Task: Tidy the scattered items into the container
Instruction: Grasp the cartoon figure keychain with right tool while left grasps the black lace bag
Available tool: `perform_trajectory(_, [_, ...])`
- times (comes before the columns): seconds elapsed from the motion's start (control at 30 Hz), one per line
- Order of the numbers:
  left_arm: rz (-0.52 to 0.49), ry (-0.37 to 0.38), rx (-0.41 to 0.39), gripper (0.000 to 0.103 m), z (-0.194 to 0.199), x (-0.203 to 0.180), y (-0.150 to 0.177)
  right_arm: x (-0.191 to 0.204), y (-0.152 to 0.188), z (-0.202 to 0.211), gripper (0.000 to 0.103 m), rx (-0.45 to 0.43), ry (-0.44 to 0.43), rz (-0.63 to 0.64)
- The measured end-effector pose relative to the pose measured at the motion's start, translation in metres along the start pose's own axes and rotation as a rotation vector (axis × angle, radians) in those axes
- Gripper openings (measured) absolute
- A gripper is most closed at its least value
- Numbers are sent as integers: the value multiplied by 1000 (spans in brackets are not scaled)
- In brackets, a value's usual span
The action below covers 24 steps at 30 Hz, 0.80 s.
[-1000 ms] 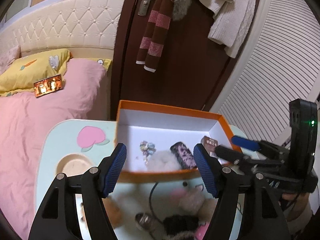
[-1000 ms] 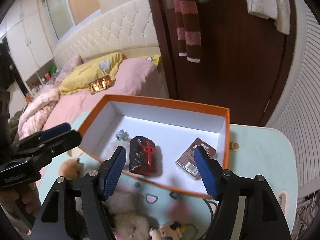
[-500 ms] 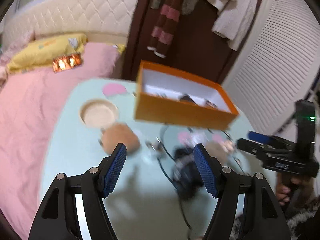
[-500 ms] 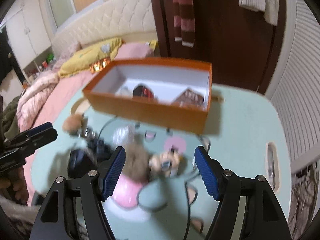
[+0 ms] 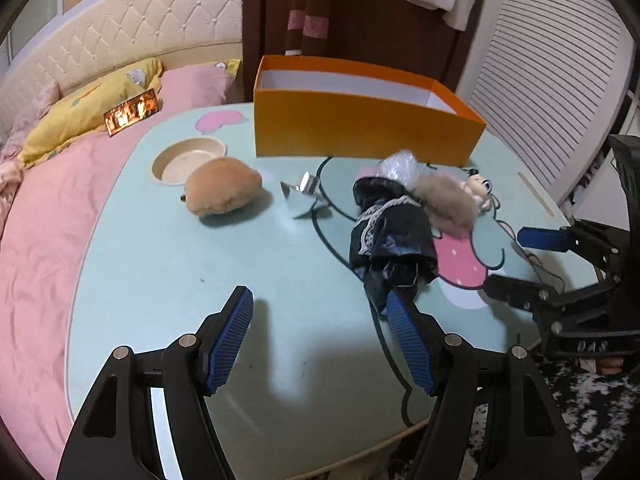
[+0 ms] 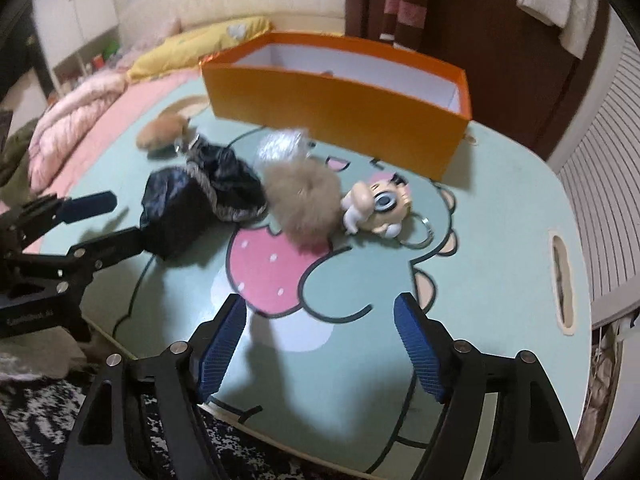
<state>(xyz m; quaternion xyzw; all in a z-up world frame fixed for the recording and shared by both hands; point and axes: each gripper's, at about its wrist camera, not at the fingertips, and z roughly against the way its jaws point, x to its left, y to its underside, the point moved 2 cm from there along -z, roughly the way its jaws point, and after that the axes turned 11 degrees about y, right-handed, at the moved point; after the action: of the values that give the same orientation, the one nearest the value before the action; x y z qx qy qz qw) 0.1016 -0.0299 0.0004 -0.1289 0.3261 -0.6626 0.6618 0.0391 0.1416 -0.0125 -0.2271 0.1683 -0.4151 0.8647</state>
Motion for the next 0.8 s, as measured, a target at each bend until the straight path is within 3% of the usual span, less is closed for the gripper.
perform_trajectory(0.07, [3, 0, 2, 70, -4, 2, -1, 0, 1, -6, 77, 22, -4, 3])
perform_trajectory(0.2, [-20, -29, -1, 70, -6, 0, 0, -7, 3, -13, 103, 41, -6, -26])
perform_trajectory(0.53, [-83, -59, 10, 78, -10, -9, 4, -14, 8, -15, 103, -92, -15, -25])
perform_trajectory(0.8, [-47, 50, -15, 78, 6, -15, -12, -15, 8, -16, 103, -152, -24, -23])
